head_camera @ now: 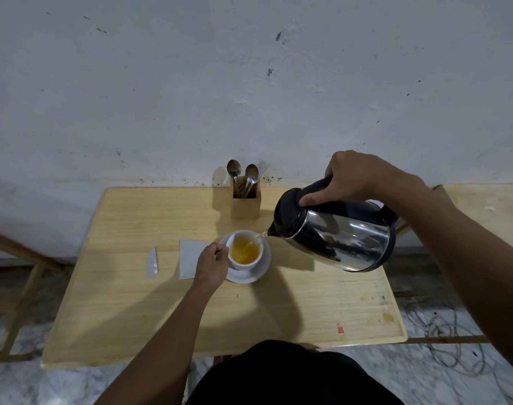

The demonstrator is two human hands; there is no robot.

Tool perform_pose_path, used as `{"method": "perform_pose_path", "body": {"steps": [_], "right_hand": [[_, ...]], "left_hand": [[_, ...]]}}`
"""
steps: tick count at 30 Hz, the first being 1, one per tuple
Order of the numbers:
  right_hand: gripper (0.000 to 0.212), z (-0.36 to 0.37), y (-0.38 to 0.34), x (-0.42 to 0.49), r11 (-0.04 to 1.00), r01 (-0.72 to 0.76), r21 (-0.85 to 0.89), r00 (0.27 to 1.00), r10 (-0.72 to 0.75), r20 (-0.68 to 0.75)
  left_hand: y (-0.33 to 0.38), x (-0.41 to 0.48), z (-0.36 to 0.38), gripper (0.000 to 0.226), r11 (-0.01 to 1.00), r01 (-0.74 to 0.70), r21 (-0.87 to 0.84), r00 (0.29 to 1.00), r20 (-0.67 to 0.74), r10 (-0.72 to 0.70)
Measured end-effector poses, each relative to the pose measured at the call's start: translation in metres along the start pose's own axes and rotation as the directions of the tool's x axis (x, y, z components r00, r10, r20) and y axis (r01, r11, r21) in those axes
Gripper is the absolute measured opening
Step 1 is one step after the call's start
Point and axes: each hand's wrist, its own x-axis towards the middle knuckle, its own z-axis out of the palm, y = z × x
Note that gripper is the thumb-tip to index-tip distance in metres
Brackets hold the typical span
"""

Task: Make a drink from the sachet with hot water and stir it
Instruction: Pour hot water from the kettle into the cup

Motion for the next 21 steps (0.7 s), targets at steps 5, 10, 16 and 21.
{"method": "perform_pose_path", "body": {"steps": [5, 10, 16, 21], "right_hand": [[0.077, 0.0004, 0.0007, -0.0028, 1.0, -0.011, 0.0, 1.0, 0.011, -0.003], [0.078, 0.0007, 0.0022, -0.0032, 1.0, -0.01, 0.006, 1.0, 0.01, 0.002], [0.078, 0.0021, 0.0022, -0.0041, 1.0, -0.01, 0.007, 1.0, 0.01, 0.004], [0.077, 0.0014, 0.0019, -0.0046, 1.0, -0.009, 0.004, 1.0, 0.009, -0.003]], "left_hand": [[-0.0016, 0.0001, -0.0002, 0.02, 1.0, -0.003, 0.008, 1.0, -0.003, 0.003], [0.0002, -0.0004, 0.0005, 0.02, 1.0, -0.008, 0.01, 1.0, 0.0, 0.008], [0.0002, -0.0001, 0.0001, 0.02, 1.0, -0.005, 0.012, 1.0, -0.002, 0.005], [0.0007, -0.0001, 0.0, 0.02, 1.0, -0.002, 0.02, 1.0, 0.001, 0.001]]}}
